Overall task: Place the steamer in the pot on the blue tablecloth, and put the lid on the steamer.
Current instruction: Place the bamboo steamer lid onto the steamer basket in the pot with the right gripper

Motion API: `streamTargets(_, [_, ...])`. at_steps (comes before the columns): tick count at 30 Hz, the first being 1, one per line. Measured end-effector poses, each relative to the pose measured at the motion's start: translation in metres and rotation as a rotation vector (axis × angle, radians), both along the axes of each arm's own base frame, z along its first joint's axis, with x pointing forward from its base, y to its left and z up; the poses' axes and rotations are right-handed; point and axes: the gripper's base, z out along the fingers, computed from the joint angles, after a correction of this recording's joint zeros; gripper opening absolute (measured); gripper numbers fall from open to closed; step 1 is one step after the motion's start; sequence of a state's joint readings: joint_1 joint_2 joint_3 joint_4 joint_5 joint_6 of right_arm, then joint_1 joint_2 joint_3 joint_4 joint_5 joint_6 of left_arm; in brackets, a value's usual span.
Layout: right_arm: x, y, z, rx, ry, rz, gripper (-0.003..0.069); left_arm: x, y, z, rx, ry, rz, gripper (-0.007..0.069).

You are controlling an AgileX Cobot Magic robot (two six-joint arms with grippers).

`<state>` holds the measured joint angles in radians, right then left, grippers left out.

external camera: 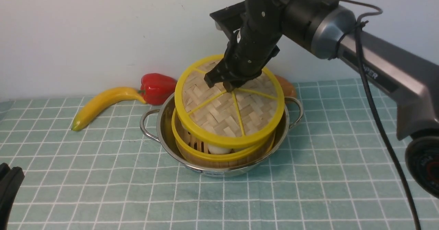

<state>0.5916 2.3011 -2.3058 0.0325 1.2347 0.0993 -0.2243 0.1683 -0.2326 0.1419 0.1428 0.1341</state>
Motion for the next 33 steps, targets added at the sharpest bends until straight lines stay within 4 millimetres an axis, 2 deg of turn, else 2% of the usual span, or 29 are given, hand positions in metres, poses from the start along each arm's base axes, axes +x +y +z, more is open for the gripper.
streamTargets(12, [-0.002, 0.004, -0.003, 0.031, 0.027, 0.029, 0.0146, 0.000, 0.000, 0.000, 0.000, 0.000, 0.000, 0.0064])
streamTargets(23, [0.002, 0.010, -0.028, 0.021, 0.076, 0.059, 0.0146, 0.000, 0.000, 0.000, 0.000, 0.000, 0.000, 0.0075])
streamTargets(33, [0.003, 0.012, -0.027, 0.026, 0.061, 0.074, 0.0146, 0.000, 0.000, 0.000, 0.000, 0.001, 0.000, 0.0075])
